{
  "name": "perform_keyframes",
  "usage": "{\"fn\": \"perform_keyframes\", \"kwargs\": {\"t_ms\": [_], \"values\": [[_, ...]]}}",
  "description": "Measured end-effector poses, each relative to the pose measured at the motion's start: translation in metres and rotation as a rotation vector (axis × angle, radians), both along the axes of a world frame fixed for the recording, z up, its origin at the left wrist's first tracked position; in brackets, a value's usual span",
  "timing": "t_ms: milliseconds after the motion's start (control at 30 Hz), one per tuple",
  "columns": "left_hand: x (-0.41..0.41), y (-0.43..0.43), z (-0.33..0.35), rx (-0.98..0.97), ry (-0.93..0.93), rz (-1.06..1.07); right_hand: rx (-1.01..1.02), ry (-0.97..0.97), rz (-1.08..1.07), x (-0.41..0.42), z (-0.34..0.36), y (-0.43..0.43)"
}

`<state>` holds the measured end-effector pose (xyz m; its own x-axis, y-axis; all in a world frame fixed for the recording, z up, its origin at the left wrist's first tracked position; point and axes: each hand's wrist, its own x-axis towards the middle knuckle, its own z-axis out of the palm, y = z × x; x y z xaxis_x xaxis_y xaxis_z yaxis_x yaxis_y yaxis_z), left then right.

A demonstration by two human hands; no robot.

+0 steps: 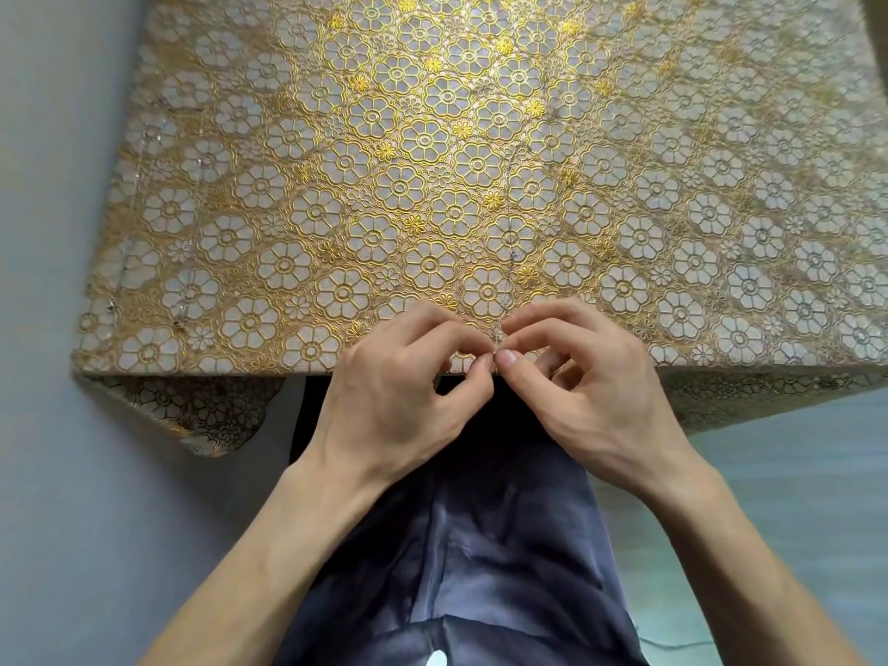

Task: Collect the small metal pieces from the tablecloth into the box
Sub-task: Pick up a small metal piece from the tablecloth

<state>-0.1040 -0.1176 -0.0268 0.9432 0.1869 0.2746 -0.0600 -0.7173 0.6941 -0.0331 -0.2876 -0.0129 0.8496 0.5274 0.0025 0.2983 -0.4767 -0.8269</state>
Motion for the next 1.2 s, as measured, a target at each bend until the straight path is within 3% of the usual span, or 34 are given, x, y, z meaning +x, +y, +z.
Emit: {"fn": "perform_keyframes", "kwargs": {"t_ms": [533, 767, 933, 1200], "values": [[0.006, -0.003, 0.008, 0.193, 0.064, -0.045, -0.192, -0.442, 0.068, -0.004, -0.002, -0.01], [0.007, -0.005, 0.009, 0.195, 0.141, -0.07, -0.278, -0.488, 0.114, -0.006, -0.008, -0.008], [0.009, -0.004, 0.008, 0.096, 0.204, -0.068, -0.293, -0.485, 0.119, -0.008, -0.011, -0.006], [0.011, -0.006, 0.01, -0.096, 0.199, -0.019, -0.138, -0.334, 0.051, -0.005, -0.017, -0.005]]}}
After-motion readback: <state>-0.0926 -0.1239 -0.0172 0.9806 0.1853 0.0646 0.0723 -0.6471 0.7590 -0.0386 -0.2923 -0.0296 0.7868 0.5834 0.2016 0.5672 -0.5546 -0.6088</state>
